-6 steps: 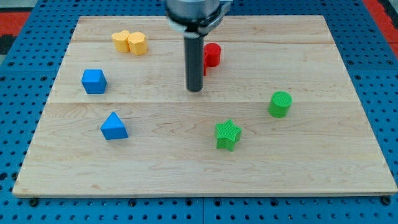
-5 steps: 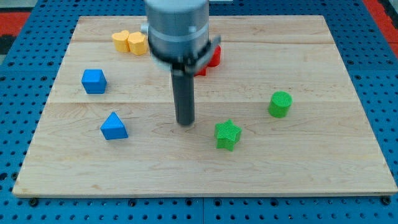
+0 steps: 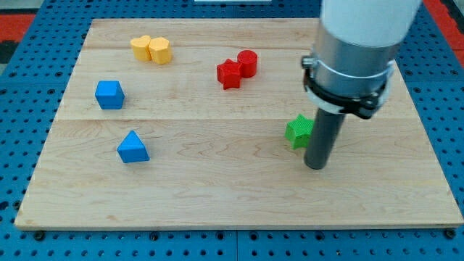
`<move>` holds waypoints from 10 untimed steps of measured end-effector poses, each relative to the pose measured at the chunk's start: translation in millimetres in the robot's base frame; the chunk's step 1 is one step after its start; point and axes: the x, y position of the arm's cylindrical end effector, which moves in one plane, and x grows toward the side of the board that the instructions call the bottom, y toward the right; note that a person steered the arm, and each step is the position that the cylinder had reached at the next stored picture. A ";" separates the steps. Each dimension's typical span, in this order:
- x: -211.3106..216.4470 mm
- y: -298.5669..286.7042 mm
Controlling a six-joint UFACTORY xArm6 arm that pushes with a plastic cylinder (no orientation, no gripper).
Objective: Move the green star and the blue triangle near to their respective colored blocks
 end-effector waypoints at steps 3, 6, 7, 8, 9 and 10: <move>-7.7 -198.2; -44.7 -280.9; -48.8 -286.8; -63.7 -301.0; -97.3 -303.4; -97.3 -302.4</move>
